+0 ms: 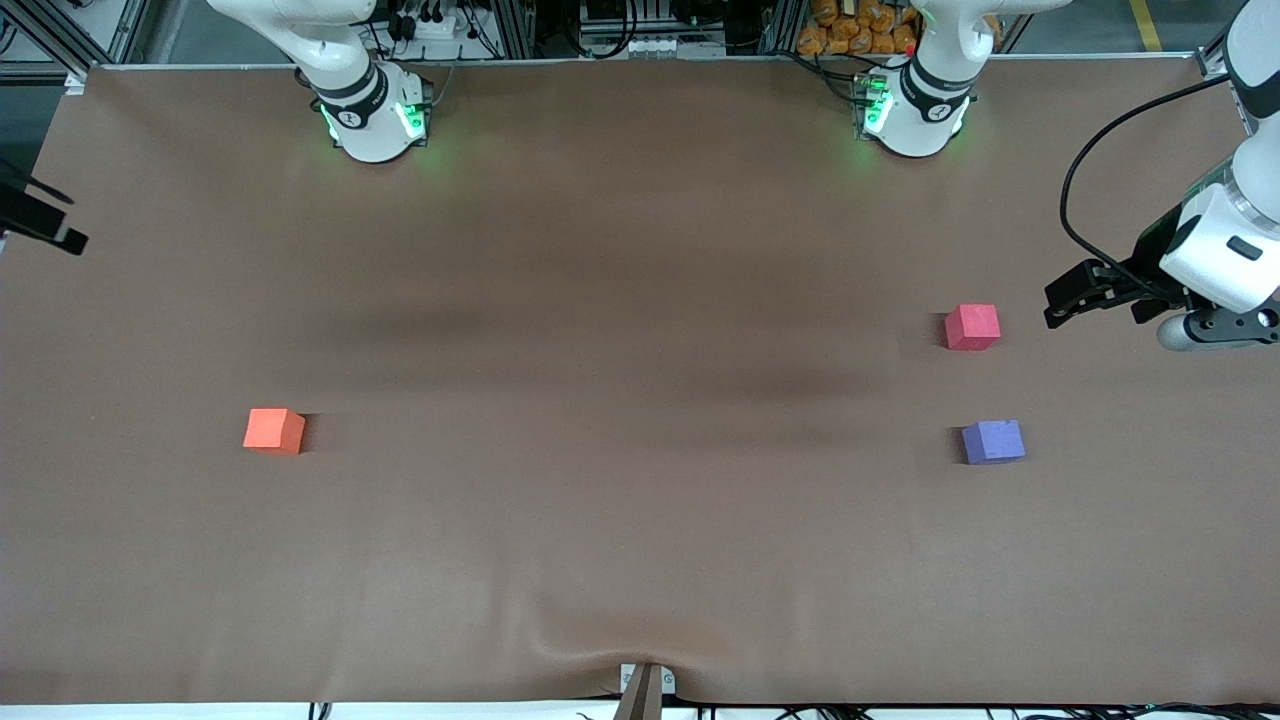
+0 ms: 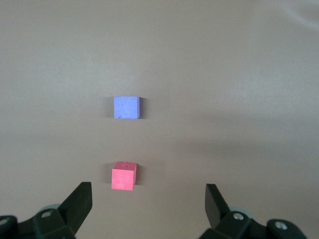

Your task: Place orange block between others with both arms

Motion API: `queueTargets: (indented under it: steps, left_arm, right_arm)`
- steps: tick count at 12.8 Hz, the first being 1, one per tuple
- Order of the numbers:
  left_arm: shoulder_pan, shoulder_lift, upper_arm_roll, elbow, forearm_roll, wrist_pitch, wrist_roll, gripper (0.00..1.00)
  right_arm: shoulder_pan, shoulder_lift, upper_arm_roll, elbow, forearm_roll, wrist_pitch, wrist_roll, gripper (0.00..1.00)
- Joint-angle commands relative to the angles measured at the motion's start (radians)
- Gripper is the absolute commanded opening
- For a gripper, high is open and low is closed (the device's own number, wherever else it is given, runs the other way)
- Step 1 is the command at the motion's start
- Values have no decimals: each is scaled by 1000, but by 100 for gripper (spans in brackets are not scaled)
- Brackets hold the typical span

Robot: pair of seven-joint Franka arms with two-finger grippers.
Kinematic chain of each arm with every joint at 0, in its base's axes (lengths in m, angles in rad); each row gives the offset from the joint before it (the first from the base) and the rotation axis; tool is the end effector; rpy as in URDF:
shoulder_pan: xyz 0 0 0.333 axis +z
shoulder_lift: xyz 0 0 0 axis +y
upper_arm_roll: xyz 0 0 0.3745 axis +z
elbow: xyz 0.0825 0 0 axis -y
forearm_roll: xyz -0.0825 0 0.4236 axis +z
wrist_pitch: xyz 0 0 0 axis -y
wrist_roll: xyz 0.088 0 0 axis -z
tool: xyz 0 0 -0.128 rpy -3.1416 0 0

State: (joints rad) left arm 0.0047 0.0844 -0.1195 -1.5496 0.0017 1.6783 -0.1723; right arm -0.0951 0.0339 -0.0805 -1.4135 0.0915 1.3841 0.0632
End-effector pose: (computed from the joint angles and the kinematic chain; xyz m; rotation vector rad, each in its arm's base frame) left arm 0.6314 -0.0693 0.6312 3.1249 0.0907 0.0676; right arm 0.5784 -0.0884 0.7058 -3.0300 0.3418 0.0887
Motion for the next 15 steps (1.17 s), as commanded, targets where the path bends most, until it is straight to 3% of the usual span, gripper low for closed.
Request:
queueTargets:
  steps: [1, 2, 4, 15]
  left_arm:
    - [6, 0, 0, -1, -16, -2, 30, 100]
    - [8, -2, 0, -3, -17, -2, 30, 100]
    - [8, 2, 0, -3, -17, -2, 30, 100]
    - [8, 11, -2, -3, -17, -2, 30, 100]
  right_arm:
    - [-18, 21, 11, 36, 11, -16, -5, 100]
    - [-18, 23, 11, 33, 10, -14, -5, 100]
    - [-21, 131, 13, 39, 23, -26, -2, 100]
    - [-41, 293, 11, 28, 17, -16, 6, 100]
